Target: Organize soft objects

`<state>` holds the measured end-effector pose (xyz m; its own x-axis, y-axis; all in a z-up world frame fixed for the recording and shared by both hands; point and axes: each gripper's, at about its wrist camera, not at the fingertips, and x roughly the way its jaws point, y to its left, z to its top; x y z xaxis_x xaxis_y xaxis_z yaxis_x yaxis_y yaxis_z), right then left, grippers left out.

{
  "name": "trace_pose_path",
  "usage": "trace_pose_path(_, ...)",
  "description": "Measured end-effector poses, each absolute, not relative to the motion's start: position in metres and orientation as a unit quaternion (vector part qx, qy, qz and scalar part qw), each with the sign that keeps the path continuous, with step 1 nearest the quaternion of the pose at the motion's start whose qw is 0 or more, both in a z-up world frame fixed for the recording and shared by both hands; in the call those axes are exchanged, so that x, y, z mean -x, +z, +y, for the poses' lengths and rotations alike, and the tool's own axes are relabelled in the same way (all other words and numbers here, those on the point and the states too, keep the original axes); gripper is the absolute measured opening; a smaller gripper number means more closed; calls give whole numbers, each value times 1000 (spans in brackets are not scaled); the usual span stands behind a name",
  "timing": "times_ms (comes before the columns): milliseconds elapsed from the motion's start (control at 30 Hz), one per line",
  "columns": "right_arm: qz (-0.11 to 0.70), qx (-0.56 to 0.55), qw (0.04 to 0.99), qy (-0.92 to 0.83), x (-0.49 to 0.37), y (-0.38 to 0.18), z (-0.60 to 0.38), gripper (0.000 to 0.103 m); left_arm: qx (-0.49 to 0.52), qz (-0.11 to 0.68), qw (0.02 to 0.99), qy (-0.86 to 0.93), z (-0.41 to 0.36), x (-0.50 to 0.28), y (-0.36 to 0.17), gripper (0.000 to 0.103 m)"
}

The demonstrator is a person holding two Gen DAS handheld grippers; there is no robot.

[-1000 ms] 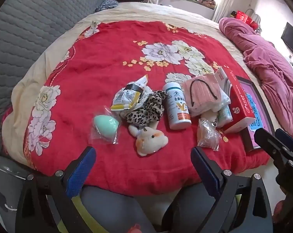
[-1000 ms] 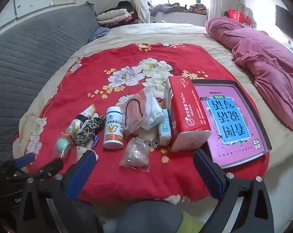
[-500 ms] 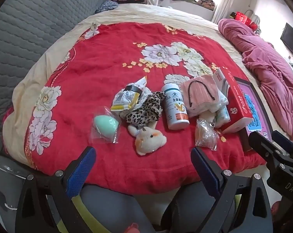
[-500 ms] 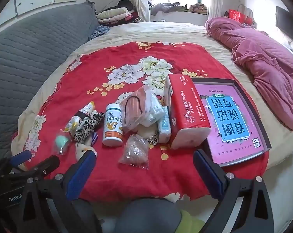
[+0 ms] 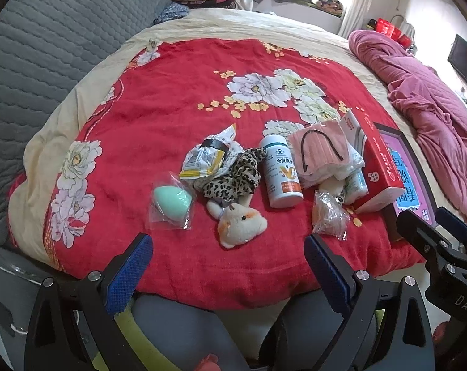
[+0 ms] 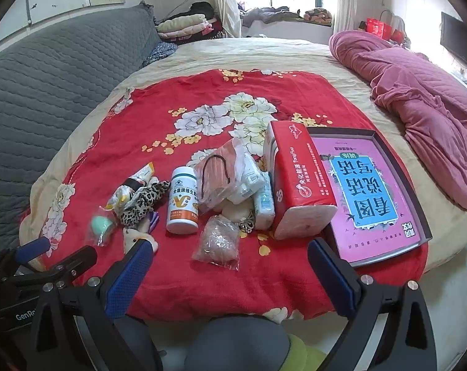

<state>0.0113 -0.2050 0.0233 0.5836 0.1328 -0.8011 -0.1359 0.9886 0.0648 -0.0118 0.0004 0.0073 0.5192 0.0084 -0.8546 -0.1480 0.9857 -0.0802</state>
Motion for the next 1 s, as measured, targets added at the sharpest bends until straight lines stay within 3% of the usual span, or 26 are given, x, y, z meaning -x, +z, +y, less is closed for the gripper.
trace_pose_path(1000, 447, 3, 891, 74, -9, 32, -206, 101, 67, 484, 871, 44, -3, 14, 11, 99)
